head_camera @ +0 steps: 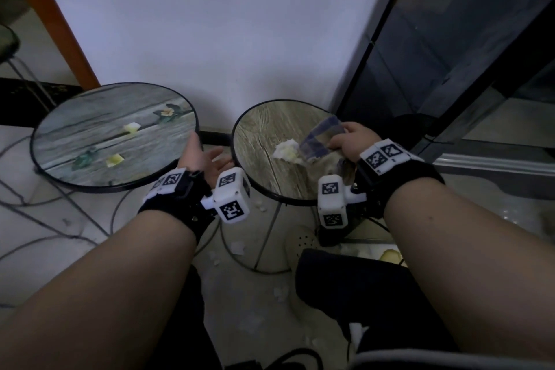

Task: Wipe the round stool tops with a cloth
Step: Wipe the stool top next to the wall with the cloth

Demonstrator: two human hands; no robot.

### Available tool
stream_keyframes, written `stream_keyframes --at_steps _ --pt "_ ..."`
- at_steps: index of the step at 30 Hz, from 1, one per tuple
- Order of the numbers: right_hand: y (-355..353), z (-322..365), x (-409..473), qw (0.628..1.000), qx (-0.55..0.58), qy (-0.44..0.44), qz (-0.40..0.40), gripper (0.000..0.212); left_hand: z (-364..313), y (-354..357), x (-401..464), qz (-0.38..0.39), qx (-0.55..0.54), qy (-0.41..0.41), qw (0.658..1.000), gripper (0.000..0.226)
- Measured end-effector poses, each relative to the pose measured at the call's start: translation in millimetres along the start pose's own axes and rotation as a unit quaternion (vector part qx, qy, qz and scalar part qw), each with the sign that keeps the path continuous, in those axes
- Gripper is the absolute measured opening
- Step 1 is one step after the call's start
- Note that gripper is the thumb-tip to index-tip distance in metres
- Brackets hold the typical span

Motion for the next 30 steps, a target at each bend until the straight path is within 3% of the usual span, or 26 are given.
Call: stream_keyframes --at_steps 3,12,16,20,22,30 --pt "1.6 4.9 7.2 1.000 -0.010 -0.009 -0.024 0.047 -6.1 -1.2 10.5 0.017 0.014 0.020 1.000 0.076" --pt "36.8 2.6 -1.0 0.999 -0.033 -0.003 0.017 0.044 -7.2 -4.6 20.3 0.023 0.055 0.047 0.997 0.075" --pt "43.3 2.6 -16.9 0.999 -0.001 -0.010 0.052 0.039 -6.2 -6.5 18.5 0.026 0.069 0.050 0.996 0.076" --pt "26.1 -1.8 -4.1 0.994 0.106 0.026 -0.004 0.025 -5.7 -10.5 14.7 0.027 0.068 0.043 0.996 0.074" --pt "18.4 -7.2 4.3 0.994 0.104 0.034 -0.015 0.022 -6.9 -14.3 13.8 0.027 0.066 0.039 0.997 0.073" --pt "24.4 -29.2 10.5 0.996 0.051 0.069 -0.010 0.046 -10.7 -19.5 11.1 0.035 0.057 0.025 0.997 0.075"
Point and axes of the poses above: each hand's wrist, its own x-axis towards the middle knuckle, its own y-axis out of the palm, z = x × y, the point moved 4 cm from there along x, towards the middle knuckle, and after that the axes turned 9 degrees about -z, right-handed, at the moved point
